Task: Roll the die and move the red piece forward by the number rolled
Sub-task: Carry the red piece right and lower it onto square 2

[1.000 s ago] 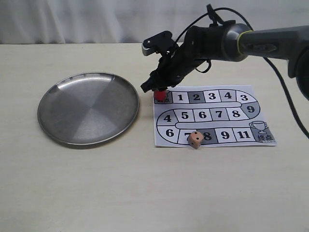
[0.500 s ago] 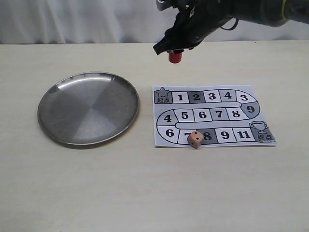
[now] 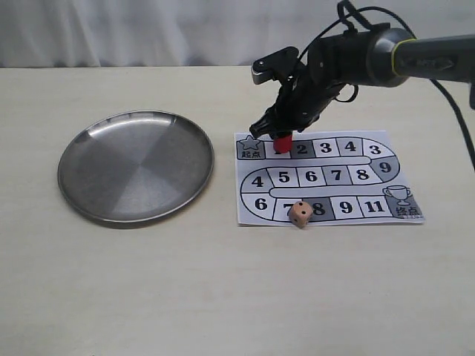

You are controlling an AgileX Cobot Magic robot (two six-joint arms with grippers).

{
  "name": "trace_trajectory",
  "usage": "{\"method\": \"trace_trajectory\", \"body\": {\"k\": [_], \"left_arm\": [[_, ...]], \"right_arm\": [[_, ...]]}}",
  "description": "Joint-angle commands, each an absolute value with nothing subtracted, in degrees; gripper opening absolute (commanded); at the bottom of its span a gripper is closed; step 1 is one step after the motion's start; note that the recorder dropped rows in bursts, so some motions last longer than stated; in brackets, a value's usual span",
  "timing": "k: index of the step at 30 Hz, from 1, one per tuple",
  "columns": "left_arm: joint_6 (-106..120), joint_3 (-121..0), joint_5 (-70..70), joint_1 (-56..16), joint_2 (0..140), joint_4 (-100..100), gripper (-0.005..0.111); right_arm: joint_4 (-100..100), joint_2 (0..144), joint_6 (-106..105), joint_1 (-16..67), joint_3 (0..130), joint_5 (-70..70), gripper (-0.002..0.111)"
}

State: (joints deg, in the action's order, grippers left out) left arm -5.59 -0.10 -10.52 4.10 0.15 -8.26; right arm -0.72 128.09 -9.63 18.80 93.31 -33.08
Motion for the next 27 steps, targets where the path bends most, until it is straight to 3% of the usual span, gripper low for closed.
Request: {"method": "trace_trajectory", "body": {"k": [1, 13, 27], "left_arm": [[-5.6, 0.0, -10.0, 4.3, 0.0, -8.2, 0.000], [-5.6, 0.0, -10.0, 4.3, 0.0, -8.2, 0.000], [-5.6, 0.0, -10.0, 4.3, 0.0, -8.2, 0.000]], "right_arm": [[-0.9, 128.8, -9.4, 18.5, 93.0, -35.4, 0.005], [-4.7, 113.9, -4.7, 15.1, 93.0, -35.7, 0.005], [-1.3, 129.9, -4.8, 14.7, 93.0, -38.8, 0.005]]}}
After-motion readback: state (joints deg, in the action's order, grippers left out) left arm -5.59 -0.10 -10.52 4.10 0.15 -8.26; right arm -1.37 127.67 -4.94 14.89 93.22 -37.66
